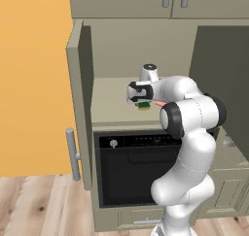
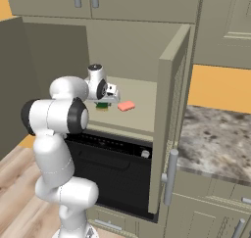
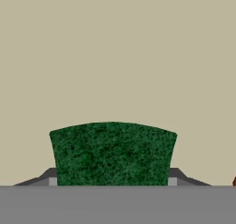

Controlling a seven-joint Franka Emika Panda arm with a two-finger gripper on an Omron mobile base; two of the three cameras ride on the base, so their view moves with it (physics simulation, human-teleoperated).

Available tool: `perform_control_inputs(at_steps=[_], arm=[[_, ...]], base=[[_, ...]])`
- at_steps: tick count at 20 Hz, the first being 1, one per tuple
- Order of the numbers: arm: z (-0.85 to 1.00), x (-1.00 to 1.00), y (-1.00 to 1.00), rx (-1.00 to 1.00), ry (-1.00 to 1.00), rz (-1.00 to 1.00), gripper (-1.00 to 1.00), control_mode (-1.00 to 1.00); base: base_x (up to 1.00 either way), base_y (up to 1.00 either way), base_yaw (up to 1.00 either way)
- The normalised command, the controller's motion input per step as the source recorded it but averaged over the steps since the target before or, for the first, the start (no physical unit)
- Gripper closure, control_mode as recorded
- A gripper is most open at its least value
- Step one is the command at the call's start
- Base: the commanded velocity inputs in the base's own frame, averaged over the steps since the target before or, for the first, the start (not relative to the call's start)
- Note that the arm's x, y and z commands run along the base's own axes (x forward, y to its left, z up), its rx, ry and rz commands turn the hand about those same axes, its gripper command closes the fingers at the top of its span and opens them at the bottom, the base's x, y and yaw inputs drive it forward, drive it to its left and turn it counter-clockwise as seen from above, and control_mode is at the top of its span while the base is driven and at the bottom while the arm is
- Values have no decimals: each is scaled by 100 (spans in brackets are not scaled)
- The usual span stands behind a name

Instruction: Pick up the bar soap and sponge from the sink, and place them back in the cabinet, and close the cabinet doors.

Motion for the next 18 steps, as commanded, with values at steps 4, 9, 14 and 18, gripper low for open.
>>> perform_control_inputs(at_steps=[4, 9, 14, 18], arm=[[-25, 14, 0, 0, 0, 0, 100, -100], [-21, 13, 0, 0, 0, 0, 100, -100], [-14, 5, 0, 0, 0, 0, 100, -100], [0, 0, 0, 0, 1, 0, -100, -100]], base=[[0, 0, 0], [0, 0, 0], [0, 0, 0], [0, 0, 0]])
